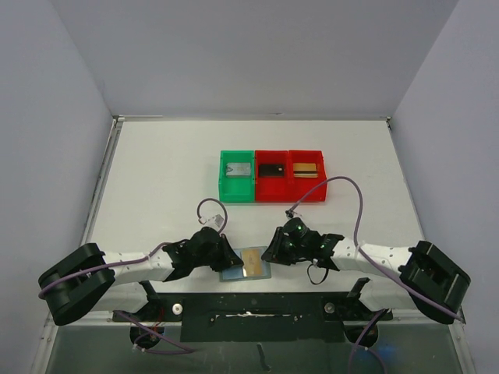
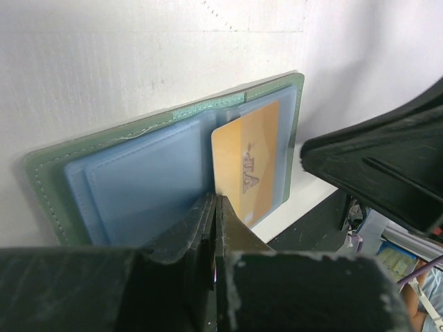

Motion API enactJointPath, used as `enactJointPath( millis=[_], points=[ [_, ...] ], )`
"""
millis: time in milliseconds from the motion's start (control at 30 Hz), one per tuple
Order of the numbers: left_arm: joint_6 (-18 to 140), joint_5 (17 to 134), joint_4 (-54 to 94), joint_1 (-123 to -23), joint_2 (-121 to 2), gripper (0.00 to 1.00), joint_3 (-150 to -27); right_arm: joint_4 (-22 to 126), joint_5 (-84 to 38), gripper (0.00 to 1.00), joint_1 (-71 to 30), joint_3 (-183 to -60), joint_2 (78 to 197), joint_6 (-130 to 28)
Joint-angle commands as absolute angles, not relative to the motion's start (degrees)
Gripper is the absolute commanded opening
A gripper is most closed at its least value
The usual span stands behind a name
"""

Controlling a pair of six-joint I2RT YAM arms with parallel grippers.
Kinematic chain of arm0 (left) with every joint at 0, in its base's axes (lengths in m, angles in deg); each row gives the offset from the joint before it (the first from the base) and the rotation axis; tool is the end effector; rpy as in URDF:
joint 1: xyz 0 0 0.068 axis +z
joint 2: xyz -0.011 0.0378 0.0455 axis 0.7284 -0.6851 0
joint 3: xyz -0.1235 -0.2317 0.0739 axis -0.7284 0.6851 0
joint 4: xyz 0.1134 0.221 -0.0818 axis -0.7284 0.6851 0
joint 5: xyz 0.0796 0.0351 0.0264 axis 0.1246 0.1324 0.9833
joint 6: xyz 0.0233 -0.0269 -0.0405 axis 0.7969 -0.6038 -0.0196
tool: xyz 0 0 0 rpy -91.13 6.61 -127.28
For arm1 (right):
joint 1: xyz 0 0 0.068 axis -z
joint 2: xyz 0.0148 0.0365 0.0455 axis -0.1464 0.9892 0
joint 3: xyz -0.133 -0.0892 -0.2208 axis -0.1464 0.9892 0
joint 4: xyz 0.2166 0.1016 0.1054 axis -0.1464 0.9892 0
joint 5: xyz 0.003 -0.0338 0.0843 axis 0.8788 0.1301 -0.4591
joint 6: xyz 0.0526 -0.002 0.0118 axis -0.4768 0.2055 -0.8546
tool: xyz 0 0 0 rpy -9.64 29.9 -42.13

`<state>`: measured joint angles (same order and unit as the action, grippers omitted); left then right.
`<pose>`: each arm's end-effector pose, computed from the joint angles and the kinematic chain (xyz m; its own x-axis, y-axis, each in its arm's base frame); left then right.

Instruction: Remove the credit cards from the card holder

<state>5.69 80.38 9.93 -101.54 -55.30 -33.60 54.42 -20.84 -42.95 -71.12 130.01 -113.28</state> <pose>0.1189 -0.1722 0.1262 -0.9251 -0.2860 -0.2496 -0.0318 0.7136 -0.6999 0.1360 0.1753 0.1398 -0.9311 0.3265 -0.1625 0.1624 0.7702 0.6168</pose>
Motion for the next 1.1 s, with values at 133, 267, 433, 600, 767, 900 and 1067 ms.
enactJointPath(
  millis=[133,267,433,600,767,900,1067],
  points=[
    [6.1,81.0,9.33,-101.86,-54.36,0.0,-34.23,56.26,-18.59,0.29,-43.16,-75.72,122.65,-108.43],
    [6.56,81.03,9.96,-101.86,-54.35,0.0,-34.95,50.54,-23.07,0.29,-43.55,-74.44,126.68,-109.29],
    [6.98,80.8,10.23,-101.86,-54.57,0.0,-35.33,47.54,-25.44,0.28,-43.76,-72.81,133.82,-111.51],
    [6.41,80.69,9.81,-101.82,-54.4,0.19,-34.83,47.2,-25.5,0.26,-44.05,-71.71,137.17,-112.79],
    [4.68,80.48,7.99,-101.86,-54.56,0.31,-33.47,47.7,-24.31,0.24,-44.05,-70.69,136.45,-113.52],
    [2.98,80.42,6.41,-101.86,-54.58,0.35,-31.98,48.22,-23.79,0.24,-44.05,-70.42,135.75,-113.86],
    [1.61,80.13,4.45,-101.84,-54.58,0.37,-30.7,48.01,-23.76,0.23,-44.02,-70.11,135.74,-113.99]
  ],
)
